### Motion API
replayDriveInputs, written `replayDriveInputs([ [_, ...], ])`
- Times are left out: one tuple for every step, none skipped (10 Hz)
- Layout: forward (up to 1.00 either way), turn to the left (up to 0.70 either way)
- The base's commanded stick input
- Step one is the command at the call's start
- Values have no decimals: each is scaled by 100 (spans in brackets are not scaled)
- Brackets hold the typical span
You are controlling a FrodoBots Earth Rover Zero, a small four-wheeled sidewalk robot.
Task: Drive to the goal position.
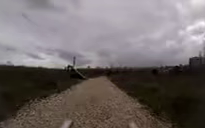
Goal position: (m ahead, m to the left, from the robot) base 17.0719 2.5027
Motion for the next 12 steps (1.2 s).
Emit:
replayDriveInputs([
  [70,0],
  [70,0],
  [70,0],
  [70,0],
  [70,0],
  [70,0],
  [70,0],
  [70,0],
  [70,0],
  [70,0],
  [70,0],
  [70,0],
])
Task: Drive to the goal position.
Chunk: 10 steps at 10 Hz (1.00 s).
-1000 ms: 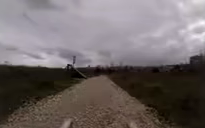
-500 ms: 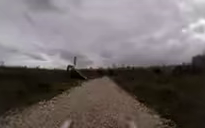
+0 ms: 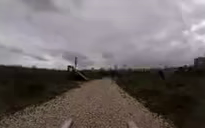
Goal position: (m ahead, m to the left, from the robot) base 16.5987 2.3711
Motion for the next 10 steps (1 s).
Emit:
replayDriveInputs([
  [70,0],
  [70,0],
  [70,-18],
  [70,-35],
  [70,-31],
  [70,-16],
  [70,0],
  [70,0],
  [70,0],
  [70,0],
])
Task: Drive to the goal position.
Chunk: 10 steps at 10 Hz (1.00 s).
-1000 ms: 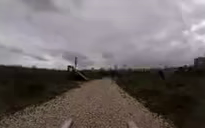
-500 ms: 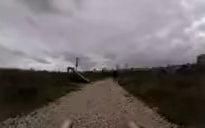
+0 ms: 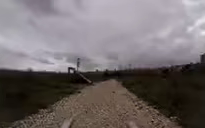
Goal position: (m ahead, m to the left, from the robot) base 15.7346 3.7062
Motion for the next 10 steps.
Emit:
replayDriveInputs([
  [70,0],
  [70,0],
  [70,0],
  [70,0],
  [70,0],
  [70,0],
  [70,0],
  [70,0],
  [70,0],
  [70,0],
])
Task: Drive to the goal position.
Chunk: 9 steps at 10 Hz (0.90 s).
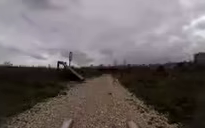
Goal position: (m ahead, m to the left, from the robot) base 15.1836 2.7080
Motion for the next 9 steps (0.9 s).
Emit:
replayDriveInputs([
  [70,0],
  [70,0],
  [70,0],
  [70,0],
  [70,-1],
  [70,-22],
  [70,-35],
  [70,-35],
  [70,-32],
])
